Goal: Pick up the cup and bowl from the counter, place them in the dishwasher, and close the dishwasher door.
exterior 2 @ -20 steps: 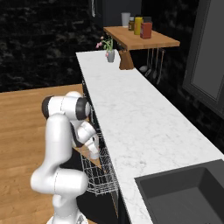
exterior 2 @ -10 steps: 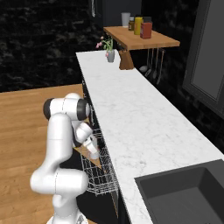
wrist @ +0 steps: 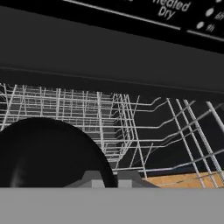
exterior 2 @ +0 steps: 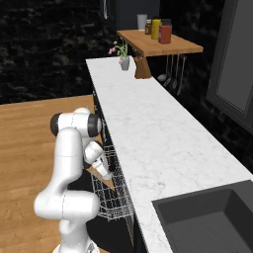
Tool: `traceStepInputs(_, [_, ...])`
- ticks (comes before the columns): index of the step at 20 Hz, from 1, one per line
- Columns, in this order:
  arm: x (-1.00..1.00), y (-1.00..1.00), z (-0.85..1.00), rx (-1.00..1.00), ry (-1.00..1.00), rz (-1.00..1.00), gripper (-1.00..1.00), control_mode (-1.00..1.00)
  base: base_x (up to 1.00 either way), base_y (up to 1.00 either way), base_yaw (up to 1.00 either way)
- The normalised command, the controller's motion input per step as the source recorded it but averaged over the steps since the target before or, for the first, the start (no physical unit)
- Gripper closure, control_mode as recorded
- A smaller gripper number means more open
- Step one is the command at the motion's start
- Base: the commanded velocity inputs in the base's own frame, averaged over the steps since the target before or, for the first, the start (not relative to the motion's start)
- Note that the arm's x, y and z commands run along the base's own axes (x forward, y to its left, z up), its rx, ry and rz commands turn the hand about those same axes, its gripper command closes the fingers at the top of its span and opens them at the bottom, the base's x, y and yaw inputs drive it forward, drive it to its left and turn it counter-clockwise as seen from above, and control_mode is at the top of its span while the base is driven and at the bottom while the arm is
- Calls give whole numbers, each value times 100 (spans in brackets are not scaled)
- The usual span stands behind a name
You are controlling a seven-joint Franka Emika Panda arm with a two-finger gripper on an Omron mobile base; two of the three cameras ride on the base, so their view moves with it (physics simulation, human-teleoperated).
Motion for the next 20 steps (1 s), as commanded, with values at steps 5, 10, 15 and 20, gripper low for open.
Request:
traceStepInputs(5, [1, 8, -56, 0, -3, -4, 100, -100, 0, 0, 0])
traceStepInputs(10, [9, 2, -52, -1, -2, -3, 100, -100, 0, 0, 0])
traceStepInputs(15, [24, 0, -60, -3, -3, -2, 100, -100, 0, 0, 0])
traceStepInputs(20, [9, 0, -65, -4, -5, -1, 100, -100, 0, 0, 0])
